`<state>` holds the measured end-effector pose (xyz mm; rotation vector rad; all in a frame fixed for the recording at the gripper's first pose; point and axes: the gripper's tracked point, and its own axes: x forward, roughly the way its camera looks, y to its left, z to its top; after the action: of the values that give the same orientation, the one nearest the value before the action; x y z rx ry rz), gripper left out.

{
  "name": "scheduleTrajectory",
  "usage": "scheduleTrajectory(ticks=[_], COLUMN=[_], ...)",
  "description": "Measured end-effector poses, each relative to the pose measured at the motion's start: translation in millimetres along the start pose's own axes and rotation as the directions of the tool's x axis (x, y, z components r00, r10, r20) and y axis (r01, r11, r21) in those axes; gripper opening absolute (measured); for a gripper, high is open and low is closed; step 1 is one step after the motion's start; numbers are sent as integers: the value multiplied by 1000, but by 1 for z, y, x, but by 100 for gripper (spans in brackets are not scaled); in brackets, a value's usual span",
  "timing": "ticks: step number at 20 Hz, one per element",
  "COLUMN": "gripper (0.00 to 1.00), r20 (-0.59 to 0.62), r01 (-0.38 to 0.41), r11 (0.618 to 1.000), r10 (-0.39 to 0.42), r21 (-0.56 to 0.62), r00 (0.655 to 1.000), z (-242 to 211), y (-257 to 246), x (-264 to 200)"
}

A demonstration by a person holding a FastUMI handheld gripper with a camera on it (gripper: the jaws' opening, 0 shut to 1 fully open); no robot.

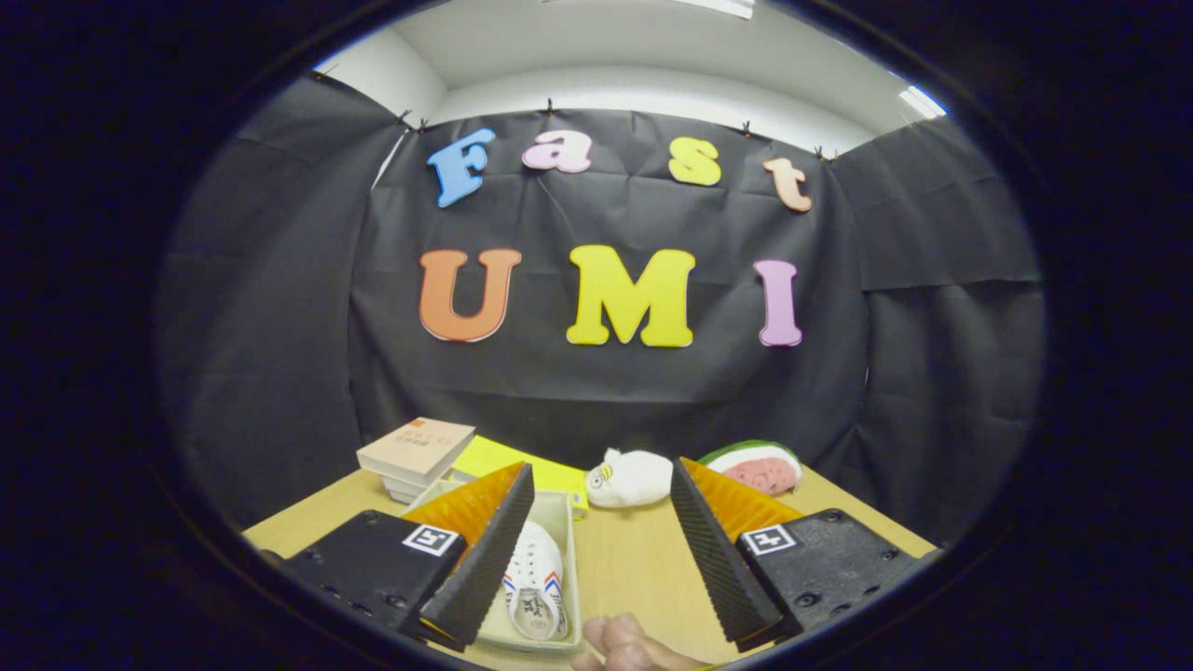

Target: Open the storage box then place both shoes into the box .Put the left shoe in first, then the right shoe, with the right side of both shoes facing outward in a uniform manner.

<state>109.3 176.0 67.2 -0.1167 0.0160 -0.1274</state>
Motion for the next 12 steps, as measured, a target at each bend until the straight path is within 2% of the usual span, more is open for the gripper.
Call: scheduleTrajectory(ticks=[4, 12], gripper=[97, 99], r20=[19, 47], r01=[-41, -38], r11=[998, 995], r10=[40, 34], r21=[52, 97], r00=[999, 998], z=[3, 13], y=[-20, -72], x=[-18, -16])
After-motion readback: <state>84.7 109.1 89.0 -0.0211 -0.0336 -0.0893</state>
